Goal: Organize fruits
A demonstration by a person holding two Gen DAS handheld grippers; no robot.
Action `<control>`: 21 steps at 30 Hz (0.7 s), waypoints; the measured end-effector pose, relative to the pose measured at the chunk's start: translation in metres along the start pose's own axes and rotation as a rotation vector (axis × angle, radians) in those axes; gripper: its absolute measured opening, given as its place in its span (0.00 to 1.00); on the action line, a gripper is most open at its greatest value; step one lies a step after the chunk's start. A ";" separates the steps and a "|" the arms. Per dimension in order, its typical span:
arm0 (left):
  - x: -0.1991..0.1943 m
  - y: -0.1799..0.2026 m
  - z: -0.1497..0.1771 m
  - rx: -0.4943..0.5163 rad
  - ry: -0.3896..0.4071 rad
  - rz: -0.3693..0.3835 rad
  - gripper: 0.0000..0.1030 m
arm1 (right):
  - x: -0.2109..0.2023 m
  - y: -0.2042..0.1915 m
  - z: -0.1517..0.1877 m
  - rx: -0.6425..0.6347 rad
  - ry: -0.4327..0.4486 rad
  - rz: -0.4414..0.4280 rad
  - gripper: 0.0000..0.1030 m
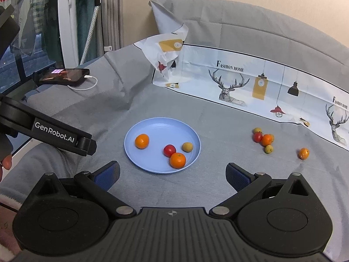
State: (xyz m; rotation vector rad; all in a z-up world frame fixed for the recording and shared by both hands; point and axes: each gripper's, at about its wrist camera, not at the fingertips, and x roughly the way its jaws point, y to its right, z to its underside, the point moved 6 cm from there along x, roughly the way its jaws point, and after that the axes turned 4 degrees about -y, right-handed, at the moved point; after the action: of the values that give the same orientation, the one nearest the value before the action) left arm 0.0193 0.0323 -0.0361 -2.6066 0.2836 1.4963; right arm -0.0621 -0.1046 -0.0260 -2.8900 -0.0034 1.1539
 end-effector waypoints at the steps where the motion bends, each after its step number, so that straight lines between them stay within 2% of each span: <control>1: 0.000 0.000 0.000 -0.001 -0.001 -0.001 1.00 | 0.001 0.000 0.000 0.000 -0.001 0.000 0.99; 15: 0.005 0.010 -0.012 0.016 -0.023 -0.016 1.00 | 0.008 0.010 -0.001 0.040 -0.014 -0.021 0.99; 21: 0.004 0.030 -0.033 0.029 -0.045 0.028 1.00 | 0.014 0.029 -0.001 0.094 -0.019 -0.012 0.99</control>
State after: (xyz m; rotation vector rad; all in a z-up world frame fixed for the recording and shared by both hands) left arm 0.0419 -0.0041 -0.0231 -2.5533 0.3361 1.5465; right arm -0.0520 -0.1332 -0.0357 -2.7932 0.0319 1.1476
